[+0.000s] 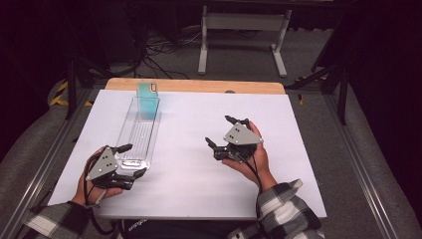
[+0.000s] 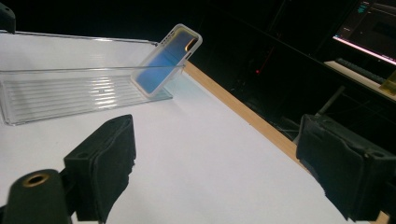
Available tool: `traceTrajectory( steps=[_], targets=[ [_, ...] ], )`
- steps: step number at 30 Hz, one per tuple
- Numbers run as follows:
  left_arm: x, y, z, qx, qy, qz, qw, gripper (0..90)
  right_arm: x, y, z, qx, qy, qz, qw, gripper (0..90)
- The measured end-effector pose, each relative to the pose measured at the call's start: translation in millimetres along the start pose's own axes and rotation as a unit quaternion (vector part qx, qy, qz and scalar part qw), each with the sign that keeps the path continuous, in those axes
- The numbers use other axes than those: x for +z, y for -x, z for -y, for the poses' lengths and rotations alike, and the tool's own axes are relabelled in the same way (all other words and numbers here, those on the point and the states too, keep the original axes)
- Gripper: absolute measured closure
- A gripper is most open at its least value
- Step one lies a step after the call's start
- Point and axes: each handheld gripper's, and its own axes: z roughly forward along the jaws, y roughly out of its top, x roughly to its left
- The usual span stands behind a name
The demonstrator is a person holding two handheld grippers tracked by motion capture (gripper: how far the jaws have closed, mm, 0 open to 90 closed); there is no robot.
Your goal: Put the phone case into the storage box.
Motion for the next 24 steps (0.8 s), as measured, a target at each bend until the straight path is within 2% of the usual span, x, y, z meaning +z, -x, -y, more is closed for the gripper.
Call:
traceTrajectory(
  steps=[16,18,21,23,24],
  targets=[
    [-0.7,0.0,-0.3,0.005,-0.003,0.0,1.0,12.9,-16.6,-1.7,11.1,0.001,-0.003,0.001,1.0,12.2],
    [-0.9,0.7,-0.1,-0.001,-0.001,0.002,1.0,12.9,-17.6,-2.5,11.6,0.0,-0.002,0.001,1.0,12.2],
    [-1.3,0.0,0.0,0.005,-0.003,0.0,1.0,12.9,-21.8,-5.1,13.3,-0.005,-0.005,0.002,1.0,12.2],
    [-1.2,0.6,0.2,-0.001,-0.003,0.001,1.0,12.9,-24.6,-5.9,14.7,-0.007,-0.004,0.003,1.0,12.2],
    [-1.4,0.2,-0.2,0.005,-0.004,-0.001,1.0,12.9,-26.4,-6.0,15.5,-0.006,-0.004,0.004,1.0,12.2]
  ],
)
